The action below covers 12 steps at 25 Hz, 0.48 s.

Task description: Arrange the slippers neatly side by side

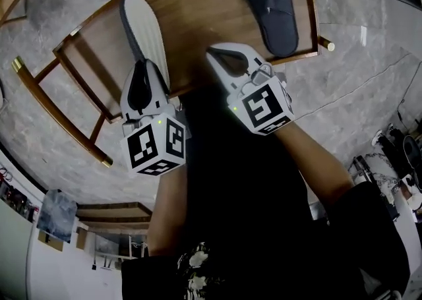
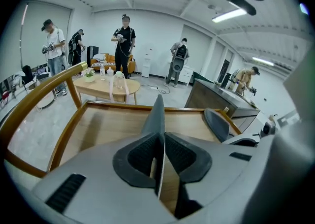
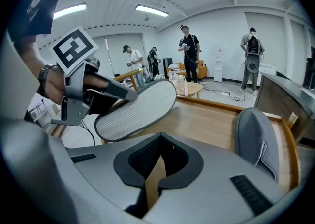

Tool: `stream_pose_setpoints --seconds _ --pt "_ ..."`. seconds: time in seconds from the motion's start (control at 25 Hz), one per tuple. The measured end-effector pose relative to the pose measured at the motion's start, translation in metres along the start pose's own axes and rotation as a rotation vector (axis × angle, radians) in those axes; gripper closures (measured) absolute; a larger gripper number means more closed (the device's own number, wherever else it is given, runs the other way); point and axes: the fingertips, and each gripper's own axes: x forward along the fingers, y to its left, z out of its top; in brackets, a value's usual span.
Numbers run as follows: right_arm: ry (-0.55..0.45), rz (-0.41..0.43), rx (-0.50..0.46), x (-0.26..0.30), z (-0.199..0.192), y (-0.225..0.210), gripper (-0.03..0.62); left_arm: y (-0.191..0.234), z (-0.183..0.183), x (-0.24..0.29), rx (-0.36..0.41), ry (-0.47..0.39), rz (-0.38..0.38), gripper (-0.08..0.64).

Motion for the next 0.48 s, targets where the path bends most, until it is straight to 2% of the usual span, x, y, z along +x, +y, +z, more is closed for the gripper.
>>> stream_pose_setpoints --seconds 0.08,0.2,0.36,0.48 --pt "0.007 0.011 -0.009 0.001 -0.002 0.002 0.594 -0.006 -0.001 0.001 -0.016 -0.005 -0.018 0.471" --pt "0.002 0.022 -0.014 0.005 0.000 0.004 0.594 -0.010 -0.002 0.000 -0.010 -0.004 -0.041 0.451" --pt "-0.003 0.027 -0.014 0.005 0.001 0.005 0.594 -0.016 -0.002 -0.001 -0.010 -0.003 -0.072 0.448" --pt "0.003 0.023 -0.017 0.003 -0.001 0.003 0.594 -0.029 -0.005 -0.001 -0.013 0.006 -0.123 0.448"
